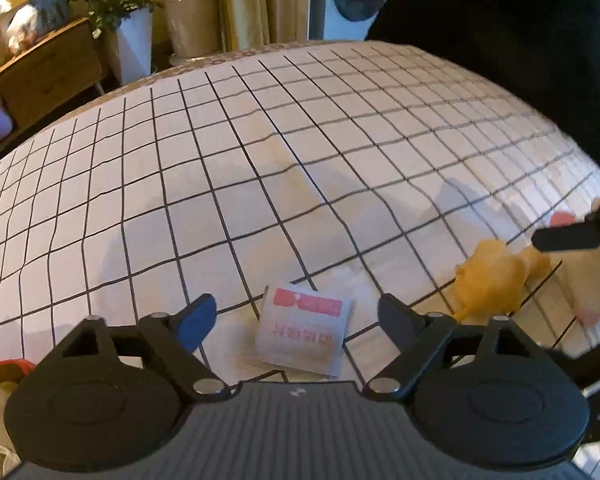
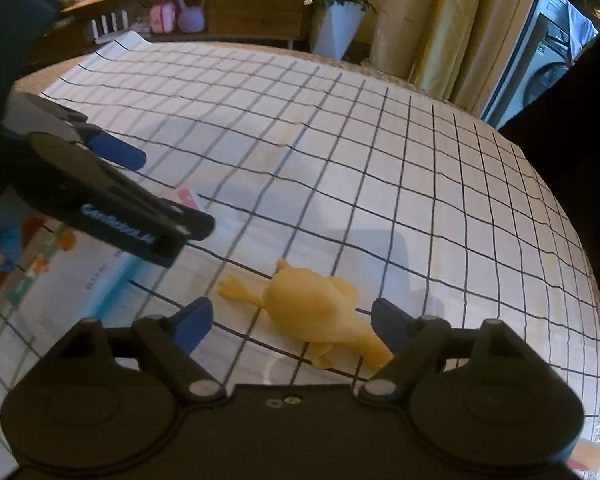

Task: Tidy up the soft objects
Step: 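Grasp the white sachet with the left tool while the right tool grasps the yellow chicken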

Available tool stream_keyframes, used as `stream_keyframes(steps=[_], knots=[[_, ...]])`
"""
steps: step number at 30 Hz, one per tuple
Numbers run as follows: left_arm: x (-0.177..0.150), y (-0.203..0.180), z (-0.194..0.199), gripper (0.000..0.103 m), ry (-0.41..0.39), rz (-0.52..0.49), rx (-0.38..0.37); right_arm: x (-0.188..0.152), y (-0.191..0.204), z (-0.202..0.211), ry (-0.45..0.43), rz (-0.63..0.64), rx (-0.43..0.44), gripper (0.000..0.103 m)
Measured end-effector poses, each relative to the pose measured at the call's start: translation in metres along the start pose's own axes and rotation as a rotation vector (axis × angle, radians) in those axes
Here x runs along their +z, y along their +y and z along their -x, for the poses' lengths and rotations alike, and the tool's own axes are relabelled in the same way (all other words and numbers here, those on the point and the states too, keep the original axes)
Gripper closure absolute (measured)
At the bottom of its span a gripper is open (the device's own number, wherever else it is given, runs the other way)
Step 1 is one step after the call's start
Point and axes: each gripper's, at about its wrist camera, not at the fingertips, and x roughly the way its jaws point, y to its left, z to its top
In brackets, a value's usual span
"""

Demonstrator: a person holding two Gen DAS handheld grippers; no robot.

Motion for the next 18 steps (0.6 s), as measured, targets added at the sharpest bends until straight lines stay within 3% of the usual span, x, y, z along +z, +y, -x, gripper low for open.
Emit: stream_keyframes(steps=[4, 10, 18], knots=[[-0.003, -0.002, -0.007, 0.028, 0.010, -0.019, 0.011, -0.001, -0.002, -0.010, 0.020, 0.010, -0.015, 0.021], [-0.006, 0.000, -0.008, 0.030, 0.000, -0.011, 0.002, 0.000, -0.002, -0.014, 0.020, 0.020, -0.025, 0.023], [-0.010, -0.003, -0.003, 0.053, -0.027, -0.038, -0.024, 0.002, -0.001, -0.022, 0.015, 0.038, -0.072, 0.033]])
